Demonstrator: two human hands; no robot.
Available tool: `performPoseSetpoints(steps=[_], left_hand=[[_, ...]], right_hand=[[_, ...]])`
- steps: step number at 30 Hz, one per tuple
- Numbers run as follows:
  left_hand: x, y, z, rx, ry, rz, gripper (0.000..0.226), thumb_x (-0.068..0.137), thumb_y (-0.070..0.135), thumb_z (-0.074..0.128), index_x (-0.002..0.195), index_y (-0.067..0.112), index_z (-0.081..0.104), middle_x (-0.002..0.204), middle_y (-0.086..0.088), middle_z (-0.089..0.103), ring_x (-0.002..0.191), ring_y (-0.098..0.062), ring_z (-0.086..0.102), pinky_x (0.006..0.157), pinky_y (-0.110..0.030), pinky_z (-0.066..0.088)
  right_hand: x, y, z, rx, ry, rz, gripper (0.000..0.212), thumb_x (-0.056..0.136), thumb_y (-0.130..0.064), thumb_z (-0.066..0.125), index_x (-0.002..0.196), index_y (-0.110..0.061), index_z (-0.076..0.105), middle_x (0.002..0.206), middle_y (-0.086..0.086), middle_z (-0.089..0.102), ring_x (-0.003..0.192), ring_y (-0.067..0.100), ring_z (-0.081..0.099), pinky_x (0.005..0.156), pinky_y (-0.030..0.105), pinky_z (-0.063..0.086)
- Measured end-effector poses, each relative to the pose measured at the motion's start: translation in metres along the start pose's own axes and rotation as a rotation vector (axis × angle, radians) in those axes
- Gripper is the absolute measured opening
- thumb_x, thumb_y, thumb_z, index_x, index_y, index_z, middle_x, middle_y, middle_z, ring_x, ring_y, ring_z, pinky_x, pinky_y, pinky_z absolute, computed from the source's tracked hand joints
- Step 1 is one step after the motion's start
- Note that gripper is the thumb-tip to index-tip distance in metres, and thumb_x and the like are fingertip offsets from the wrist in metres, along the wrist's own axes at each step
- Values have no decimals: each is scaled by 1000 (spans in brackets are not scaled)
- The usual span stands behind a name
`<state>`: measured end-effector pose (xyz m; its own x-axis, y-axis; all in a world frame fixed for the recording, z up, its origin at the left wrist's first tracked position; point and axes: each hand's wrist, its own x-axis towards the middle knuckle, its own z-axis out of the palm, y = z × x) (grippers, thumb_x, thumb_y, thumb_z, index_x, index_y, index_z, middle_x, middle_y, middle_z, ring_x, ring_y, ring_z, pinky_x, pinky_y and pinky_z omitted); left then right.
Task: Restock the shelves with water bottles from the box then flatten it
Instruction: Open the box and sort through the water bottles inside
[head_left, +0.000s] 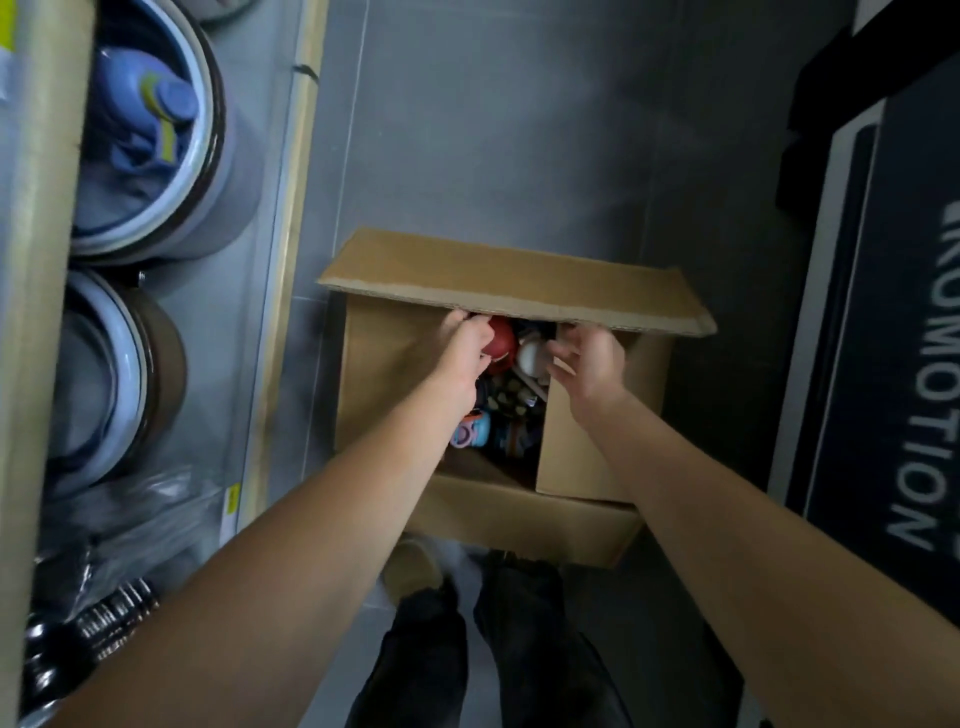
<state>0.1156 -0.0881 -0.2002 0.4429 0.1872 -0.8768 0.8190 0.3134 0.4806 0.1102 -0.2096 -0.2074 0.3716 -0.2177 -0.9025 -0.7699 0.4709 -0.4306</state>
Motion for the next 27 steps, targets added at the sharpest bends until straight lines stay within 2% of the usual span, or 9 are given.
performPoseSetpoints(steps=[2,4,6,8,13,15,18,23,27], left_hand=[[-4,14,8,99,-5,98,51,90,-6,40,137,12,38,135,-5,52,118,-19,49,90,-29,36],[-1,33,18,226,-45,185,60,90,-8,41,145,13,29,144,-4,45,129,-20,45,97,-28,37],[7,52,27,304,-79,240,63,90,-7,42,147,14,26,150,-6,37,135,-21,39,108,-30,34],[21,62,37,424,-99,277,65,90,-4,44,148,16,23,153,-6,32,138,-22,33,110,-30,30],[66,60,43,845,-203,328,75,88,12,48,149,34,12,153,-9,29,137,-37,33,111,-49,32],[87,60,44,1054,-213,426,77,88,11,49,152,27,8,159,0,12,145,-28,16,118,-40,19],[120,57,44,1349,-150,555,77,88,15,52,152,19,8,160,1,7,147,-22,4,119,-35,9],[153,36,39,1563,-70,661,72,87,12,55,149,15,18,157,-3,19,146,-23,9,119,-37,9],[169,24,41,1623,81,827,49,89,16,56,136,17,41,139,-6,44,133,-26,33,110,-35,23]], right_hand=[[-8,-17,6,-89,-27,-123,28,92,-1,38,114,-12,50,86,4,56,77,15,54,84,41,49],[-7,-38,11,-213,-59,-237,43,91,-1,40,131,-15,48,113,6,59,99,18,57,97,39,46],[2,-58,14,-404,-98,-331,56,93,-3,43,146,-15,32,144,7,43,129,21,44,111,41,36],[15,-71,15,-590,-151,-399,60,94,-5,45,150,-15,23,153,4,32,138,20,33,115,34,27],[61,-69,18,-943,-182,-502,65,90,-12,53,149,-13,26,147,5,39,135,20,36,116,39,27],[84,-65,21,-1058,-171,-540,62,86,-11,55,144,-15,35,147,7,40,136,27,34,114,42,28],[117,-57,23,-1229,-159,-604,61,84,-15,58,142,-13,39,150,8,36,139,30,30,115,40,28],[148,-43,24,-1499,-74,-758,52,83,-18,57,133,-8,45,135,14,45,128,32,38,108,39,30],[157,-27,25,-1629,55,-875,48,88,-22,56,133,-13,42,135,8,42,133,28,31,106,41,24]])
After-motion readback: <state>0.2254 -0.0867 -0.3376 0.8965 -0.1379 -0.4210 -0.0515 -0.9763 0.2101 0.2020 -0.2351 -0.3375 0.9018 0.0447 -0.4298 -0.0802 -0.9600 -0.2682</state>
